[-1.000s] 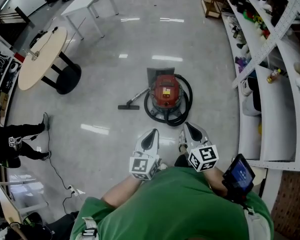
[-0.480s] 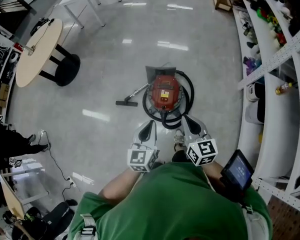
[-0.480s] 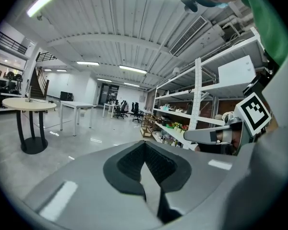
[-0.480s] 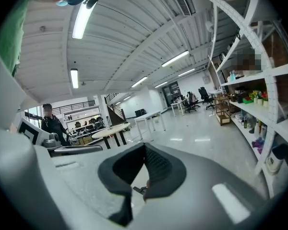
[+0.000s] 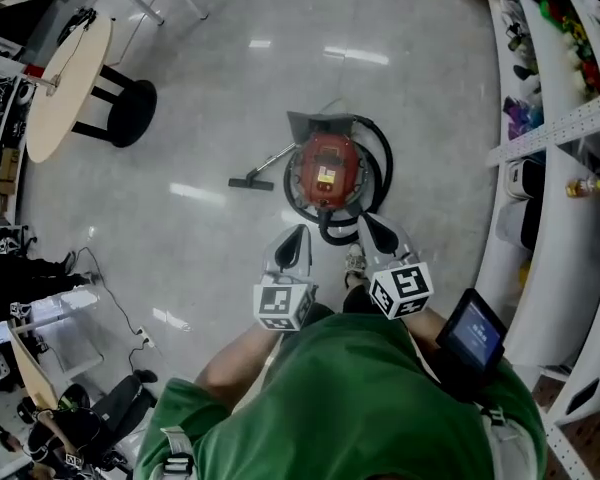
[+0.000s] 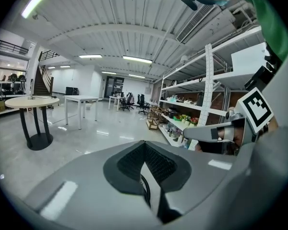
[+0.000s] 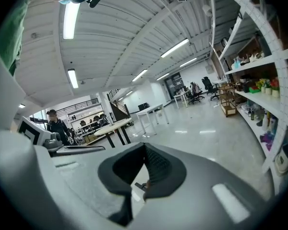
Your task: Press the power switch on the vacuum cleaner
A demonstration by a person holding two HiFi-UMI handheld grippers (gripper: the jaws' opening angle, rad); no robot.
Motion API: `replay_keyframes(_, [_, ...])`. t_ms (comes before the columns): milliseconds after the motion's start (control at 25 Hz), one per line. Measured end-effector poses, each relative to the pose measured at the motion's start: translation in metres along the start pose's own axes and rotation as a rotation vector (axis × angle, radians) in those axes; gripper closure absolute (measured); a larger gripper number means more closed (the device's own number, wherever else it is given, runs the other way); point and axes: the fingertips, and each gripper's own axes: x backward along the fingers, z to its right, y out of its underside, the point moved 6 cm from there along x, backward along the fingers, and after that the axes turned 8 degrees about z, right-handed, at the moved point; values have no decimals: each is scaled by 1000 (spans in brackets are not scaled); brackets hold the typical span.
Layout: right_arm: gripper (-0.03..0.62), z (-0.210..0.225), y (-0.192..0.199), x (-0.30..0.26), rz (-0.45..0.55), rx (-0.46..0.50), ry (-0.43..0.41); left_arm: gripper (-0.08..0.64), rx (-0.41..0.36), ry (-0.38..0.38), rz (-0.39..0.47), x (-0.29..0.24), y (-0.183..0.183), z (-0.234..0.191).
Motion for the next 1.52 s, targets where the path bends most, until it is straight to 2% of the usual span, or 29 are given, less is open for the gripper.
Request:
replay_keyframes(400, [591,33,16,-43,-74,-7,-31,552,11,-62,-44,-49,20,-19])
replay_keyframes(560, [591,36,28,-58,-111,2,-33,552,40,-70,-85,-63,33,-31])
replay_keyframes(880, [591,57,59,-84,-182,-7,36,552,24,-14,-164,-92,72,-54])
replay_keyframes(1280, [591,87,102,-117,-254,20,106,552,51,42,-249,-137,122,-74])
replay_keyframes(1520, [591,96,131,-133,-294,19,107,552,53,62,-283,-156,148,-85])
